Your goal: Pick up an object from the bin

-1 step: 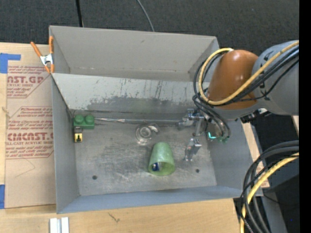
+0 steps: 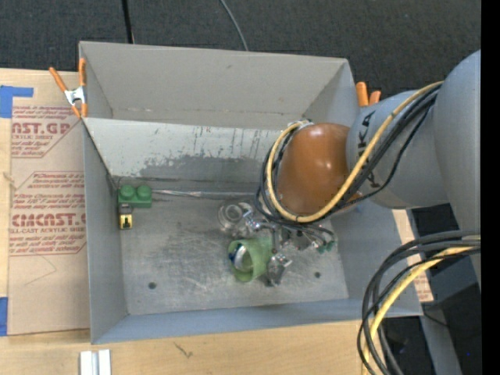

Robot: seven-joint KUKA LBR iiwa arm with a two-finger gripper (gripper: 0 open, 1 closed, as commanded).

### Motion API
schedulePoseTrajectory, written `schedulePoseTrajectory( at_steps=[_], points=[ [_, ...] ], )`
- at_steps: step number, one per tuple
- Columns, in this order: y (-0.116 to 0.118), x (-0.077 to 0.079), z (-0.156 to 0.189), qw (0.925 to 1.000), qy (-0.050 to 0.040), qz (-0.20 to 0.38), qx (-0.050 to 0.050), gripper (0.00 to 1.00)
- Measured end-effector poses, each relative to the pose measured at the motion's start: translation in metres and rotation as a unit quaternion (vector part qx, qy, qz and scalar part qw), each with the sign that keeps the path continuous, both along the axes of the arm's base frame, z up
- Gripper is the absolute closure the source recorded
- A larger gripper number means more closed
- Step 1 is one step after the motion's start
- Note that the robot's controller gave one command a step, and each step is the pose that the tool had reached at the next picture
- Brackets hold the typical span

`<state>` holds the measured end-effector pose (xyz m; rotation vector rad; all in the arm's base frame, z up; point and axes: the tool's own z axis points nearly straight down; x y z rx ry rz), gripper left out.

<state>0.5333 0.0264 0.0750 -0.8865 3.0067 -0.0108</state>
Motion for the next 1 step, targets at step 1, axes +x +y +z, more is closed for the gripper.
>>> schedulePoseTrajectory(
  at_steps=[1],
  points=[
    [-0.0173, 0.0018, 0.0264, 0.9999, 0.0022, 0.012, 0.002, 0.00]
  ],
)
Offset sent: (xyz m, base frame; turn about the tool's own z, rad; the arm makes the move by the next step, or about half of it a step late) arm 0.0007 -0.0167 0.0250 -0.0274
